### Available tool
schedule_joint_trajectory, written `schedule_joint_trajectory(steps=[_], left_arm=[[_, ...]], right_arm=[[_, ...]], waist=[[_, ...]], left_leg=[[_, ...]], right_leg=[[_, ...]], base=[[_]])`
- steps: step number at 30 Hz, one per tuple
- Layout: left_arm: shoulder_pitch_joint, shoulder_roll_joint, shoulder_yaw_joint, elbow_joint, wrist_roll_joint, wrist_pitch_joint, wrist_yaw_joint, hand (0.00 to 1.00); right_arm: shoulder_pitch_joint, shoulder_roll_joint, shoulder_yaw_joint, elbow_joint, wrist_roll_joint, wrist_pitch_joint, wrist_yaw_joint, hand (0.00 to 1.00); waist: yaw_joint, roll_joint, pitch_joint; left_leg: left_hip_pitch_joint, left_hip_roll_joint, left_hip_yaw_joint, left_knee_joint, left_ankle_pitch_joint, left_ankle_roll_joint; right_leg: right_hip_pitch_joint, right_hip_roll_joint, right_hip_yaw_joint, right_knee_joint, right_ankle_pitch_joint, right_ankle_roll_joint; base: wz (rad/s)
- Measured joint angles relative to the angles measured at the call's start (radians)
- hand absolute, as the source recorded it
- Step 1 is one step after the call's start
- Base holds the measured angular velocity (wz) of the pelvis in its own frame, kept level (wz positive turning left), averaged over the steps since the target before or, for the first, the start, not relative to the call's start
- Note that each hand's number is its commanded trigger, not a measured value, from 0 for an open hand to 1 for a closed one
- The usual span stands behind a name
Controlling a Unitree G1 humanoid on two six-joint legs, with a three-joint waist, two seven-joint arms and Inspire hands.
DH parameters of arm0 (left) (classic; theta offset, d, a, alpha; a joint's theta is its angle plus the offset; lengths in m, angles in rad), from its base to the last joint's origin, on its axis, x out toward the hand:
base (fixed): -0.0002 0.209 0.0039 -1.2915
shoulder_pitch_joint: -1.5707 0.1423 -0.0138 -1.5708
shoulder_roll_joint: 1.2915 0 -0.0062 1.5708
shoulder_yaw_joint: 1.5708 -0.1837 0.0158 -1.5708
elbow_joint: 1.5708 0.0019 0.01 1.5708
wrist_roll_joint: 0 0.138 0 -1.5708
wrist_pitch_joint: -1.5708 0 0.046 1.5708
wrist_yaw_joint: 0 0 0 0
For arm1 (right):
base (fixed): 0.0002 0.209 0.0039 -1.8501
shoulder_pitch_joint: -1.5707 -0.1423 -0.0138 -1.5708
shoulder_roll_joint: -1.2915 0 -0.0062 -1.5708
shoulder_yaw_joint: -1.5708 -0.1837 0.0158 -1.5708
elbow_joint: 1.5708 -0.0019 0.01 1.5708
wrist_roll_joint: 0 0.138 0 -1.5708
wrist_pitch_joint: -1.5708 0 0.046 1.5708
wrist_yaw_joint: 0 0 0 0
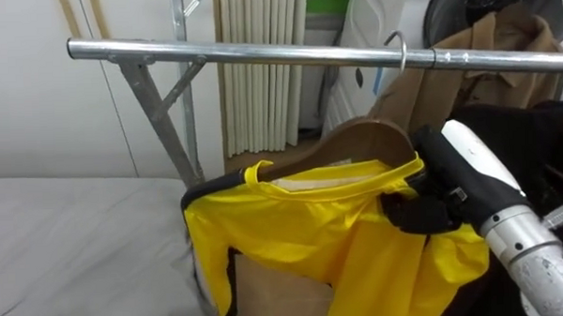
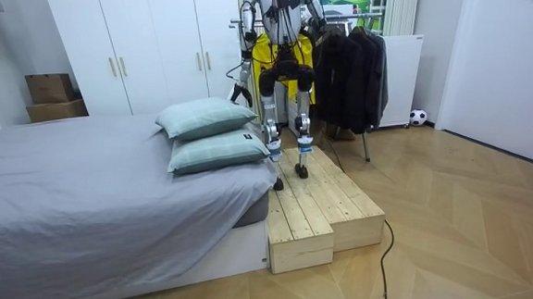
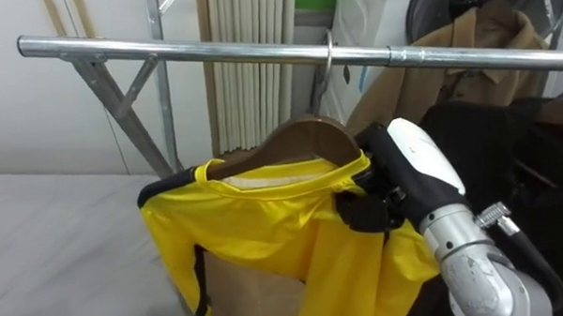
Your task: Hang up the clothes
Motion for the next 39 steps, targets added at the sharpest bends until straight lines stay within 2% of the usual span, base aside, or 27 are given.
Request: schedule_joint_trajectory(steps=[4, 7, 11, 15, 23, 24, 26, 29, 35, 39], left_arm=[[0.004, 0.001, 0.0, 0.0, 0.008, -0.002, 0.0, 0.0], [0.018, 0.002, 0.012, 0.002, 0.008, -0.007, 0.001, 0.0], [0.024, 0.002, 0.014, -0.002, 0.032, -0.008, 0.001, 0.0], [0.023, 0.002, 0.017, -0.01, 0.071, -0.013, 0.0, 0.0], [0.023, 0.002, 0.016, -0.042, 0.095, -0.013, -0.003, 0.0], [0.025, 0.002, 0.016, -0.05, 0.094, -0.013, -0.003, 0.0], [0.028, 0.002, 0.013, -0.061, 0.094, -0.011, -0.003, 0.0], [0.029, 0.002, 0.012, -0.063, 0.095, -0.011, -0.003, 0.0], [0.036, 0.0, 0.01, -0.088, 0.094, -0.008, -0.01, 0.0], [0.041, -0.002, 0.01, -0.112, 0.096, -0.005, -0.015, 0.0]], right_arm=[[-0.002, 0.0, 0.0, 0.001, 0.004, -0.004, 0.006, 1.0], [-0.023, -0.019, -0.001, 0.005, 0.087, -0.004, 0.007, 1.0], [-0.064, -0.027, -0.005, 0.049, 0.161, -0.008, 0.008, 1.0], [-0.129, -0.027, -0.005, 0.11, 0.164, -0.033, 0.01, 1.0], [-0.18, -0.027, -0.005, 0.265, 0.165, -0.042, 0.007, 1.0], [-0.181, -0.027, -0.005, 0.28, 0.166, -0.041, 0.004, 1.0], [-0.193, -0.029, -0.005, 0.324, 0.202, -0.044, -0.005, 1.0], [-0.208, -0.031, -0.005, 0.382, 0.244, -0.042, -0.021, 1.0], [-0.26, -0.038, -0.005, 0.481, 0.312, -0.044, -0.059, 1.0], [-0.303, -0.047, -0.005, 0.608, 0.39, -0.069, -0.093, 1.0]], waist=[[0.014, -0.011, 0.0046], [0.018, -0.022, 0.0095], [0.036, -0.027, 0.0085], [0.045, -0.028, 0.0094], [0.072, -0.03, 0.0079], [0.08, -0.034, 0.0059], [0.09, -0.033, 0.0069], [0.092, -0.033, 0.0065], [0.093, -0.031, 0.0083], [0.094, -0.032, 0.0071]], left_leg=[[0.009, 0.001, -0.007, -0.001, 0.0, 0.0], [0.008, 0.001, -0.015, -0.002, 0.0, 0.0], [0.016, 0.003, -0.025, -0.002, 0.0, 0.0], [0.016, 0.004, -0.031, -0.002, 0.0, 0.0], [0.018, 0.003, -0.079, 0.007, 0.0, 0.0], [0.017, 0.004, -0.082, 0.007, 0.0, 0.0], [0.017, 0.006, -0.084, 0.007, 0.0, 0.0], [0.015, 0.005, -0.104, 0.008, 0.0, 0.0], [0.007, 0.004, -0.113, 0.014, 0.0, 0.0], [0.006, 0.003, -0.137, 0.014, 0.001, 0.001]], right_leg=[[0.014, 0.0, -0.007, -0.005, 0.0, 0.0], [0.015, -0.002, -0.013, -0.007, 0.0, 0.0], [0.034, -0.004, -0.03, -0.019, 0.0, 0.0], [0.038, -0.007, -0.043, -0.019, 0.0, -0.001], [0.068, -0.017, -0.082, -0.037, 0.0, 0.0], [0.069, -0.017, -0.085, -0.037, 0.0, 0.0], [0.07, -0.018, -0.09, -0.037, 0.0, -0.001], [0.076, -0.026, -0.107, -0.039, 0.0, -0.001], [0.082, -0.031, -0.121, -0.052, 0.0, -0.001], [0.089, -0.033, -0.16, -0.054, 0.0, -0.001]], base=[[0.05], [0.06], [0.1], [0.07], [0.15], [0.13], [0.08], [0.14], [0.07], [0.15]])
